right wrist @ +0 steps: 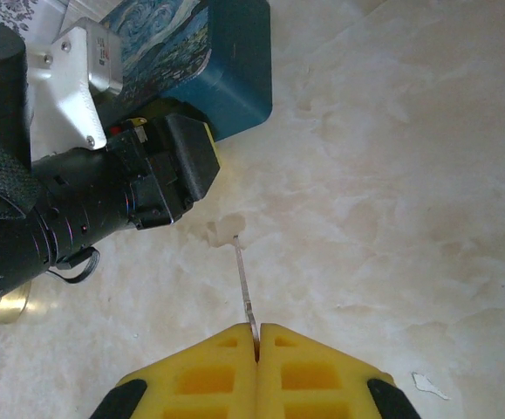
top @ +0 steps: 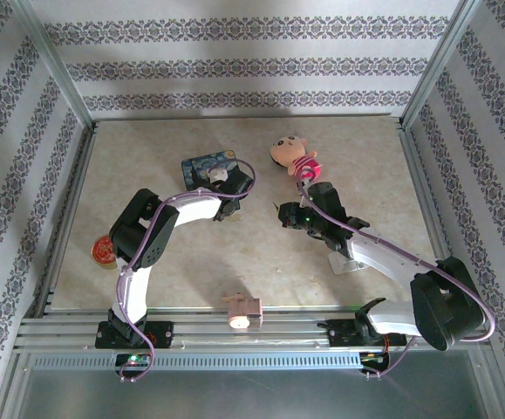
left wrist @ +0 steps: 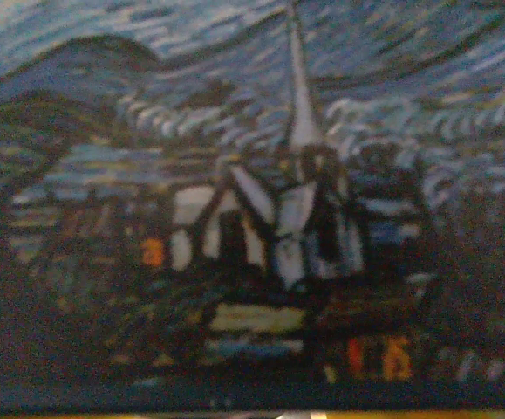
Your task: Unlock a padlock with a key
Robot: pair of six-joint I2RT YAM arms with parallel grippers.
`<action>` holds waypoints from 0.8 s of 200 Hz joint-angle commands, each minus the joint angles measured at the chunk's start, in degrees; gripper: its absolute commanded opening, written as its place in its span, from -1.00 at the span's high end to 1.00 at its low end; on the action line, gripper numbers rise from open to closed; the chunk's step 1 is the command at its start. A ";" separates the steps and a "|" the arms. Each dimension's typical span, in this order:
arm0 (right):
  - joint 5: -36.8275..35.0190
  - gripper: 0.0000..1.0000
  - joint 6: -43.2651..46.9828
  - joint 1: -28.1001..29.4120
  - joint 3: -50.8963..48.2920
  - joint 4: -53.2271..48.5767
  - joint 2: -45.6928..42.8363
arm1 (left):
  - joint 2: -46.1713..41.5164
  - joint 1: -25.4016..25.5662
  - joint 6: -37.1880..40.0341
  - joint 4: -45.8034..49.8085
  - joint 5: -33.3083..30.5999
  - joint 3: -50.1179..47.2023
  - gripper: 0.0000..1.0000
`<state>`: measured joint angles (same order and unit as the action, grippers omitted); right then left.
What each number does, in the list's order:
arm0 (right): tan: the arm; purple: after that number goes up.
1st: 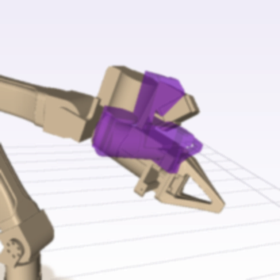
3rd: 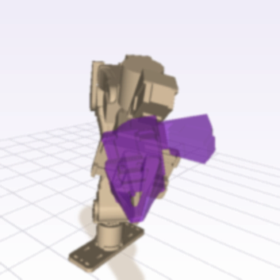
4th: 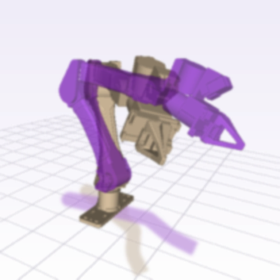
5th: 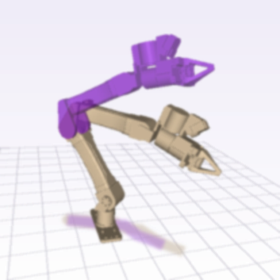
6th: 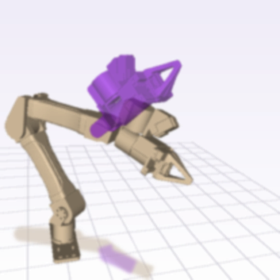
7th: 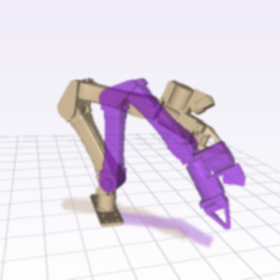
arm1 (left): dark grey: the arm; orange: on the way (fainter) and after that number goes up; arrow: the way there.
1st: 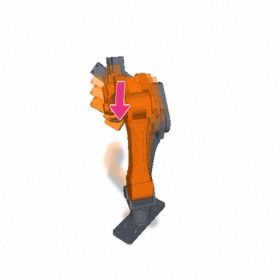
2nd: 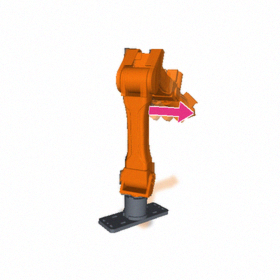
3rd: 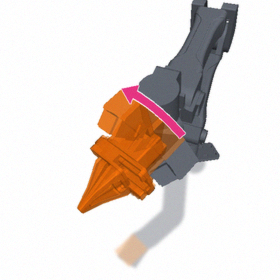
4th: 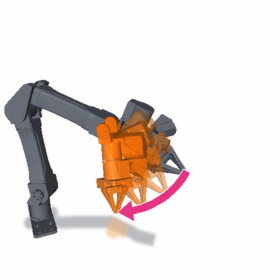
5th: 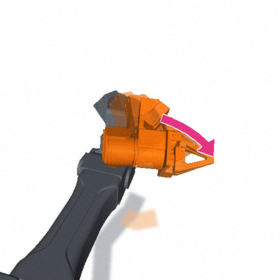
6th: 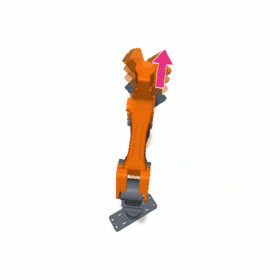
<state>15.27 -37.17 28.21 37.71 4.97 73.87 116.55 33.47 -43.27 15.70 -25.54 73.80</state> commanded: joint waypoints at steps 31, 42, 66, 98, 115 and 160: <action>1.17 1.00 0.17 -0.78 -0.43 1.44 0.20 | 0.87 -1.21 -0.75 -2.70 -0.21 0.44 0.39; 1.26 1.00 0.17 -0.78 -0.45 1.53 0.39 | 0.87 -1.22 -0.69 -2.70 0.03 0.34 0.43; 1.42 1.00 0.13 -0.78 -0.52 1.40 0.99 | 0.87 -1.22 0.69 -2.79 2.05 0.29 0.59; 1.26 1.00 0.42 -0.53 -1.13 1.62 1.80 | -0.28 -1.21 -1.28 -1.81 5.33 -0.45 0.74; 1.25 1.00 0.43 -0.18 -1.58 2.19 2.59 | -1.95 -1.04 -4.79 -0.89 5.67 -1.84 0.86; 4.58 1.00 0.16 1.11 -2.60 6.98 7.18 | -8.27 0.77 -15.10 -2.49 9.45 -7.40 0.85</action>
<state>16.88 -37.21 28.27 36.12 7.62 78.78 112.25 32.99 -50.57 13.45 -19.64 68.95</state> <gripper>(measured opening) 0.042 0.315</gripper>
